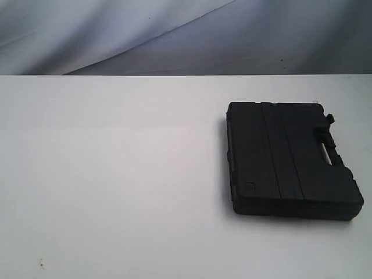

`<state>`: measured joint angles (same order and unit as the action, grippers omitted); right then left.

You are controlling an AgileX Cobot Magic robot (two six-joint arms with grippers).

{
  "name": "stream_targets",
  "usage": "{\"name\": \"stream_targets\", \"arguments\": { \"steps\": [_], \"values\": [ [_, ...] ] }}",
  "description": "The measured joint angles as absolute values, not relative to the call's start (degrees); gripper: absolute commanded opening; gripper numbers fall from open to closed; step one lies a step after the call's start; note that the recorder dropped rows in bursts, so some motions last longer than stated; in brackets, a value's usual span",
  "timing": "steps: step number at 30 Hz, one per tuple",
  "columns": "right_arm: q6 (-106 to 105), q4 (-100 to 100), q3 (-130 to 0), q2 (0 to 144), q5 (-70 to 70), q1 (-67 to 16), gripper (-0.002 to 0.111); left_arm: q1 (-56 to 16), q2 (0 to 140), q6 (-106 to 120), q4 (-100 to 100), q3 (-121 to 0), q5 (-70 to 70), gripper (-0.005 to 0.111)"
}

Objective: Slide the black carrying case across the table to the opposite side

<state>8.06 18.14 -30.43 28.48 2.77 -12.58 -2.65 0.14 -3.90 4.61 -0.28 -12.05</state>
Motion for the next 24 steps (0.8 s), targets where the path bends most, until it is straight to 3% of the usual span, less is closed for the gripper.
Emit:
{"name": "stream_targets", "arguments": {
  "steps": [14,24],
  "values": [
    [5.4,18.1,-24.1,1.7,16.5,-12.6,0.0,-2.6,0.1,-3.9,4.6,-0.3,-12.1,0.0],
    [1.9,13.0,-23.4,0.1,21.4,-12.6,0.0,-2.6,0.1,-3.9,4.6,-0.3,-12.1,0.0]
  ]
}}
